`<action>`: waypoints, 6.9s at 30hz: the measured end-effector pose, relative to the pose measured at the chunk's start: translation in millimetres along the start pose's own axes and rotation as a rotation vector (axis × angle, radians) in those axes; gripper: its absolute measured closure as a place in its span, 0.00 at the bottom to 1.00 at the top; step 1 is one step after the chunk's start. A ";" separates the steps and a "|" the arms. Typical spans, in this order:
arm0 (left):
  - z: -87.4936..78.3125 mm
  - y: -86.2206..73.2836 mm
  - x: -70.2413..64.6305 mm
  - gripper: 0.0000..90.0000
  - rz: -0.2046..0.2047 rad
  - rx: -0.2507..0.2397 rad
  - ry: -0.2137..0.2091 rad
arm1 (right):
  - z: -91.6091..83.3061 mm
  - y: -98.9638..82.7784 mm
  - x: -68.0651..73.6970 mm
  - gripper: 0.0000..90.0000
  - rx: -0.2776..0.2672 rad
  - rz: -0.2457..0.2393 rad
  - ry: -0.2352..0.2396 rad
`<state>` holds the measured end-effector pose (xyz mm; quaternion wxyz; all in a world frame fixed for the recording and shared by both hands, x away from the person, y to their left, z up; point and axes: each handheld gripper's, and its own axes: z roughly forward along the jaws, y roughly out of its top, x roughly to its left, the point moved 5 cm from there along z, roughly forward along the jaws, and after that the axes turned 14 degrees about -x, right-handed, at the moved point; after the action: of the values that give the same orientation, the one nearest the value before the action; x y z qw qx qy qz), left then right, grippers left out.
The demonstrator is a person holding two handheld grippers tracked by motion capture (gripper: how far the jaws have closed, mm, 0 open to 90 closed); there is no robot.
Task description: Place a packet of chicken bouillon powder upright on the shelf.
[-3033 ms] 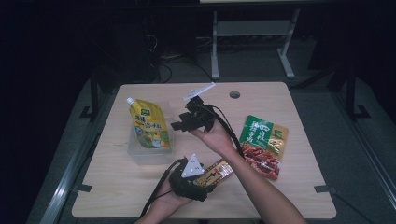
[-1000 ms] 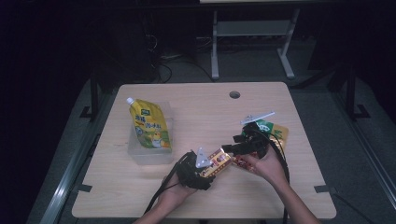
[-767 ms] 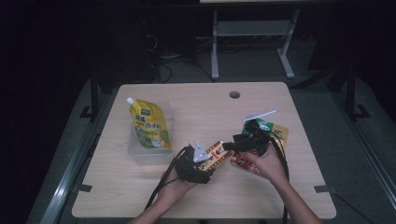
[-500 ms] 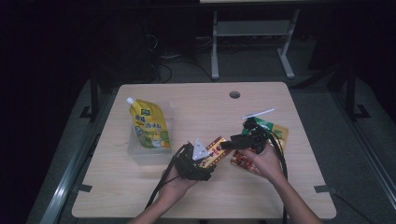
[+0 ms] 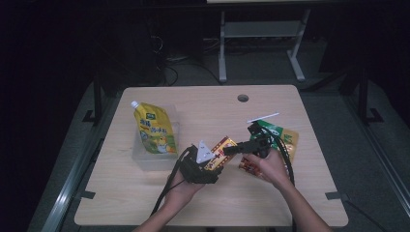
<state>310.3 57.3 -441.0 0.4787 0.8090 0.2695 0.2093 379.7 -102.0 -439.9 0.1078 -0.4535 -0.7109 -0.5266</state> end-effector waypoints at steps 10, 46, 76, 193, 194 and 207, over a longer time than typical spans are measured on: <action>2.1 -6.4 1.8 0.36 -0.014 0.027 -0.016 | 1.5 -0.9 2.2 0.52 0.028 0.015 -0.013; -20.0 -24.4 -5.5 0.32 -0.007 0.032 -0.062 | -0.2 42.8 54.4 0.75 0.028 -0.341 -0.030; -22.1 -37.3 -33.6 0.30 0.019 0.031 -0.166 | 41.4 69.2 111.9 0.75 0.034 -0.663 0.137; -23.3 -38.9 -40.1 0.28 0.013 0.015 -0.208 | 139.5 51.1 138.1 0.53 0.150 -0.743 0.247; -23.1 -39.3 -40.3 0.28 0.013 0.015 -0.205 | 136.9 52.2 137.1 0.53 0.146 -0.740 0.247; -27.4 -38.5 -29.4 0.25 0.017 0.002 -0.198 | 100.1 60.5 126.2 0.46 0.089 -0.694 0.203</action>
<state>262.3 72.0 -465.1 0.5002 0.8285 0.2144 0.1319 386.6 51.8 -363.2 0.0125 -0.1253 -0.8305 -0.5426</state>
